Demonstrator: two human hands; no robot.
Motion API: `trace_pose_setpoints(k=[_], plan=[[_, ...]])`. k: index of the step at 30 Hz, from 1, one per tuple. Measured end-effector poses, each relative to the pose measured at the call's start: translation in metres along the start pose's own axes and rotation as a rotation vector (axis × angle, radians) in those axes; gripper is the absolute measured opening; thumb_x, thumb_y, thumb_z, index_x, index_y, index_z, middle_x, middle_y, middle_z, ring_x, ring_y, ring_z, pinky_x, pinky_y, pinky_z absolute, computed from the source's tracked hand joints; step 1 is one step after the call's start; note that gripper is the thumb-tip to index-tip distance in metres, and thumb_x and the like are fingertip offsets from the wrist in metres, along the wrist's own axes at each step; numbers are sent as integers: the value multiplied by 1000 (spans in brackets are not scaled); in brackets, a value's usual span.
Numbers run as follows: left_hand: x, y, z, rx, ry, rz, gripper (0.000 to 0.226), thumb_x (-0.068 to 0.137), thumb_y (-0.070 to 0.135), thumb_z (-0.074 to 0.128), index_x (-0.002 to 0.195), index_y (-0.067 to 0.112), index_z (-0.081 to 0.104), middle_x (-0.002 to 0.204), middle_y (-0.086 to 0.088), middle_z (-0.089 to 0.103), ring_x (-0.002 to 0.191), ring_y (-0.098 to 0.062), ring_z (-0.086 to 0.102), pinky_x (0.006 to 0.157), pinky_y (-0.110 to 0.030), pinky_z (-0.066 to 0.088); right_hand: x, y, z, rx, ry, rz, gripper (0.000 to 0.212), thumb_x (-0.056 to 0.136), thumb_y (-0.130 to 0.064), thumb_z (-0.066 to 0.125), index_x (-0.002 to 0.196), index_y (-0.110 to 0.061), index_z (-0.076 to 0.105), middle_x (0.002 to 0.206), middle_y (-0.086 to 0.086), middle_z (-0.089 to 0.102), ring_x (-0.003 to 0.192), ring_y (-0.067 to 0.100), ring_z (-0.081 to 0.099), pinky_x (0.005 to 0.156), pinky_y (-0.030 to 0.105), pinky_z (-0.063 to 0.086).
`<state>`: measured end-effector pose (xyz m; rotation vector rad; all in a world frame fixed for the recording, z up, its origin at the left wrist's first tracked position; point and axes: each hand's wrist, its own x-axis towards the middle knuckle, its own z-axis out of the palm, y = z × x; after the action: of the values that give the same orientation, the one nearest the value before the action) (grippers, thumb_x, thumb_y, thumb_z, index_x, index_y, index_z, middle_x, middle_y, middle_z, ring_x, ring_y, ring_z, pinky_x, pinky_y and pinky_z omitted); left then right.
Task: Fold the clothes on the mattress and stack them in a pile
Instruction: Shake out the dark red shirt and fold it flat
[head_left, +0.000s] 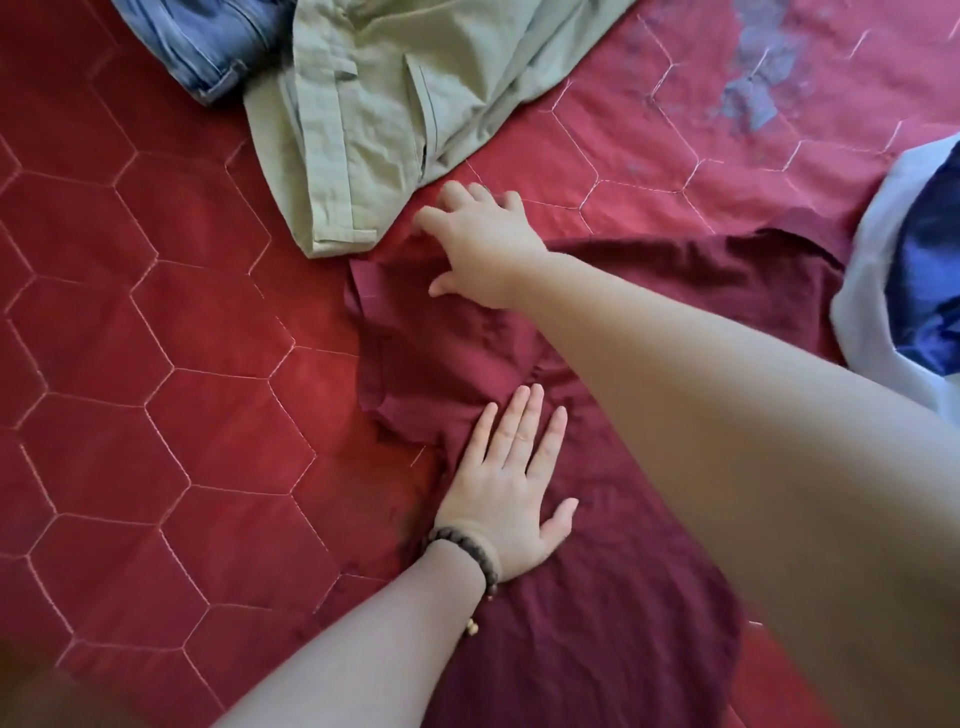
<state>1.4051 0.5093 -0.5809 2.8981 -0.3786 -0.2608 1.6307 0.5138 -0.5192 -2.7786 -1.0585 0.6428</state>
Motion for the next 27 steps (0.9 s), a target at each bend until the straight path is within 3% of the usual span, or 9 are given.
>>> trace_pose_setpoints(k=[6, 8, 12, 15, 18, 20, 23, 25, 27], plan=[[0, 1, -1, 9, -18, -5, 85, 84, 57, 41, 146, 5, 14, 157, -19, 3, 149, -29, 4, 119, -50, 7, 3, -11, -6, -114, -210, -48, 35, 82, -30, 71, 110, -16, 56, 116, 4, 60, 119, 29, 47, 107, 56, 23], [0, 1, -5, 14, -50, -3, 86, 85, 57, 40, 149, 6, 13, 158, -18, 5, 149, -27, 3, 119, -49, 6, -7, -9, -7, -14, -155, -62, 25, 84, -20, 65, 107, -15, 56, 109, 1, 58, 120, 29, 46, 110, 58, 21], [-1, -1, -21, 37, -96, 51, 79, 88, 51, 40, 150, 5, 24, 160, -12, 13, 149, -23, 6, 121, -45, 8, -43, 6, -28, 249, -16, -82, 36, 81, -16, 69, 115, -23, 63, 103, -12, 58, 117, 23, 51, 111, 55, 25], [-17, -6, -30, 5, -101, 120, 73, 89, 43, 42, 149, 4, 29, 159, -12, 17, 148, -23, 10, 120, -41, 13, -80, 28, -38, 313, 25, -149, 21, 74, -11, 71, 94, -15, 70, 92, -11, 57, 114, 30, 49, 106, 60, 30], [-43, -14, -34, 47, -124, 114, 71, 90, 42, 37, 148, 2, 30, 157, -16, 20, 147, -26, 16, 118, -41, 20, -121, 46, -27, 310, 50, -134, 21, 66, 3, 64, 83, -6, 73, 124, 10, 58, 134, 37, 36, 106, 62, 29], [-54, -20, -37, 80, -157, 58, 71, 89, 43, 35, 146, 1, 32, 155, -18, 25, 145, -28, 22, 118, -42, 23, -150, 60, -14, 251, -38, -32, 29, 70, 6, 64, 86, -15, 75, 149, 8, 38, 147, 31, 12, 115, 61, 12], [-57, -25, -37, 124, -189, 20, 71, 88, 47, 37, 144, 2, 39, 150, -16, 38, 142, -27, 32, 117, -41, 24, -187, 76, 9, 32, -189, 50, 41, 81, -2, 59, 95, -38, 73, 161, -5, 8, 149, 22, -8, 118, 52, -3], [-58, -23, -36, 118, -181, 5, 68, 87, 47, 38, 139, 4, 47, 140, -14, 51, 131, -28, 47, 113, -41, 31, -201, 77, 21, 18, -127, 99, 49, 80, 2, 55, 103, -38, 71, 161, -2, 11, 149, 24, -3, 119, 51, -1], [-59, -21, -34, 122, -179, -2, 67, 87, 47, 35, 135, 4, 52, 128, -12, 60, 118, -28, 56, 107, -42, 39, -205, 67, 28, 120, 64, 112, 46, 77, 3, 58, 113, -25, 68, 155, 6, 30, 146, 29, 19, 118, 52, 9]])
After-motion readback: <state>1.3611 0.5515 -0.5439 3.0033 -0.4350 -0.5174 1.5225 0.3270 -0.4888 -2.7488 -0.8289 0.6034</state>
